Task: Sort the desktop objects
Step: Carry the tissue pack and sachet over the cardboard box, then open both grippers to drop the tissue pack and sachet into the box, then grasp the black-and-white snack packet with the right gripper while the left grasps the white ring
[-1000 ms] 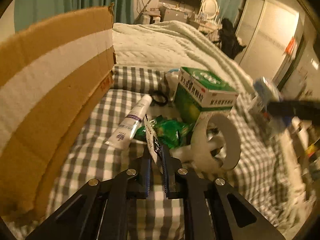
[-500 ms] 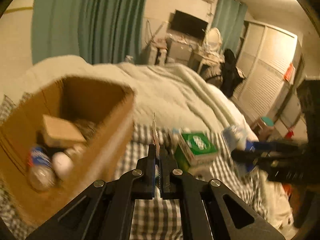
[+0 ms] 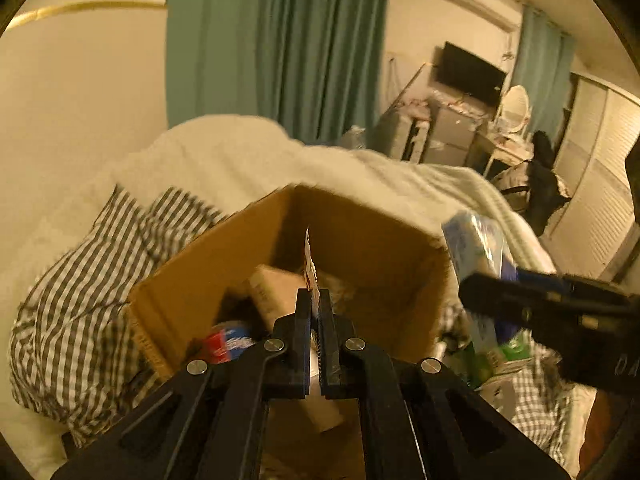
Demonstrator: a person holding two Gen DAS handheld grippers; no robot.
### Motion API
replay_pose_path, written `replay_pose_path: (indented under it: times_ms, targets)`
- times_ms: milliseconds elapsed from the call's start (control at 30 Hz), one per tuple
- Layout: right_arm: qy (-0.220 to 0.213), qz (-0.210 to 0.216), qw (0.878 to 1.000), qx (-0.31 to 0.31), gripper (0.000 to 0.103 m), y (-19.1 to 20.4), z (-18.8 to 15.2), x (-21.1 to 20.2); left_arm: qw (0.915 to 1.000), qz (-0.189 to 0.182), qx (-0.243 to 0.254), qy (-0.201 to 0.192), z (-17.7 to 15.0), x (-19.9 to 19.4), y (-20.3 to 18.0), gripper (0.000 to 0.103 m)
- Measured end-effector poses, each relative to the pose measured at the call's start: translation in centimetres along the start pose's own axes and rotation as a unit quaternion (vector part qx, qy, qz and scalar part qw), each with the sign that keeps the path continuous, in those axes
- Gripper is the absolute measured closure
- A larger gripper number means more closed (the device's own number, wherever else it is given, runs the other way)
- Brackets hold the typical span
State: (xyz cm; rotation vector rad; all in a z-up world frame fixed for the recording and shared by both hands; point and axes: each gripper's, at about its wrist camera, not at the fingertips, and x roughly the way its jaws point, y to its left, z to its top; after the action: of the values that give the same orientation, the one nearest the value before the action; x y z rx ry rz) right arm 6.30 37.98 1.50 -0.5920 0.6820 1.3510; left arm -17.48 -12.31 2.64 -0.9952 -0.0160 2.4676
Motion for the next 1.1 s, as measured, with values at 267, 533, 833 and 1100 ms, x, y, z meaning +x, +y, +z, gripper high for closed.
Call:
replay_pose_path:
  times_ms: [267,533,833,1100]
  targets:
    - [0.0,0.015,1.0,-0.002,0.038,1.6,0.4,3.1,0.999,0.035,-0.017,0.023,-1.2,1.3,3.0,0.075]
    - [-0.003,-0.033,0.999,-0.006,0.038,-2.3,-0.7,-0.5,0.9996,0.025,-0.008,0.007,-0.7,-0.3,0.0,0.039]
    - [0.003,-0.151,0.987,0.056,0.038,-14.0,-6.2,-8.7,0.9984,-0.039,0.028,0.03,-3.7,-1.5,-9.2,0.025]
    - [0.035,-0.229,0.967,0.105,0.038,-23.4,-13.8,-13.1,0.9918,-0.087,0.04,0.085,-10.8,1.0,-17.1,0.025]
